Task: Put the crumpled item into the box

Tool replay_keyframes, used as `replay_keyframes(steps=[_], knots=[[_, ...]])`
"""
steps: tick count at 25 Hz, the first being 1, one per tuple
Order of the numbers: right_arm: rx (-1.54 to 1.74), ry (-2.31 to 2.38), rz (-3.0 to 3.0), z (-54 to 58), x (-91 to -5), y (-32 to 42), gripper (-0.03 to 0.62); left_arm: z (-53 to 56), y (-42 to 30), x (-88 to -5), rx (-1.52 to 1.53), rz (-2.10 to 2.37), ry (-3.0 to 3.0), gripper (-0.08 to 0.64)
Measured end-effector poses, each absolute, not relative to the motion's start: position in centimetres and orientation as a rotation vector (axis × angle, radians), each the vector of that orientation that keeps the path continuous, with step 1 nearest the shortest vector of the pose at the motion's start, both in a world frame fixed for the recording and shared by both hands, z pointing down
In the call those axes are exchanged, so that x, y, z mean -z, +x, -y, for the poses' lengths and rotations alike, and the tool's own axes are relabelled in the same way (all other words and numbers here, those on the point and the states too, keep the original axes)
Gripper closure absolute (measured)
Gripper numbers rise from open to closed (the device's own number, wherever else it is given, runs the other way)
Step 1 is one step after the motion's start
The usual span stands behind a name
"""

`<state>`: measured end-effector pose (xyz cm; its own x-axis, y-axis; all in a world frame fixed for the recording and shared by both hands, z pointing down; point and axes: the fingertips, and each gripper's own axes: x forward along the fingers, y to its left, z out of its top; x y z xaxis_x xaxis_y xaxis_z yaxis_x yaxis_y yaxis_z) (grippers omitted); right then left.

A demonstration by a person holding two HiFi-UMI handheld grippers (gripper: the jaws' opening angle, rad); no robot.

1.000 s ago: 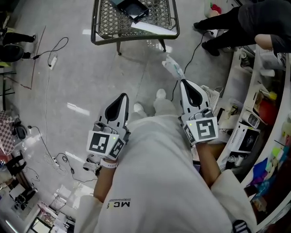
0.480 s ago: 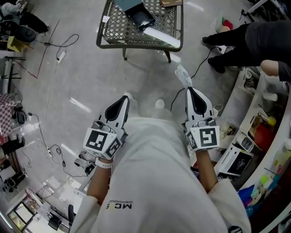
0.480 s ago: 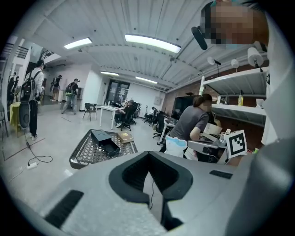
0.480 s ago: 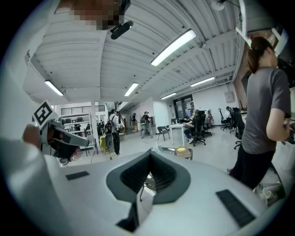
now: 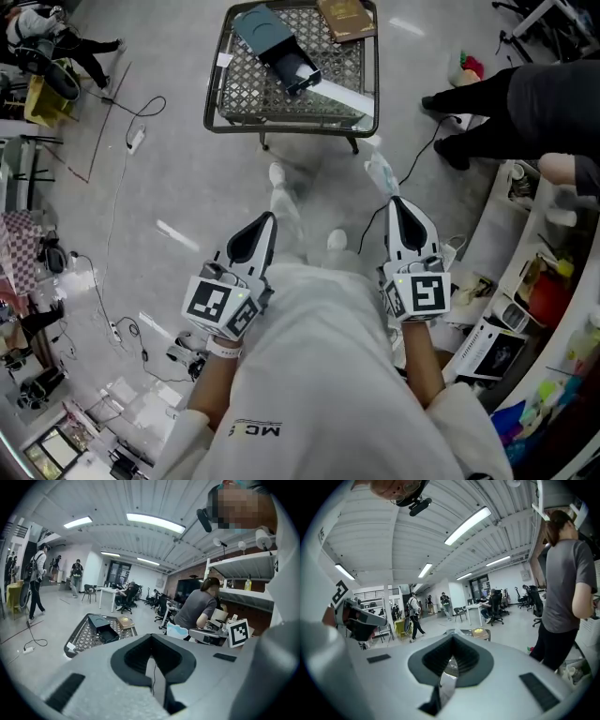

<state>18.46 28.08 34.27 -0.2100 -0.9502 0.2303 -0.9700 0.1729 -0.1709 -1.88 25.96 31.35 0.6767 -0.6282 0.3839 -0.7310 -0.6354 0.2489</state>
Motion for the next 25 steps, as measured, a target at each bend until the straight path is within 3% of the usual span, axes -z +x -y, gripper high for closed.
replay_keyframes(steps=[25], knots=[[-0.546,1.967,2.220,2.2,-33.2,9.3,0.578,4.5,-7.6,-33.1,-0.240,0.857,2.463,0.537]])
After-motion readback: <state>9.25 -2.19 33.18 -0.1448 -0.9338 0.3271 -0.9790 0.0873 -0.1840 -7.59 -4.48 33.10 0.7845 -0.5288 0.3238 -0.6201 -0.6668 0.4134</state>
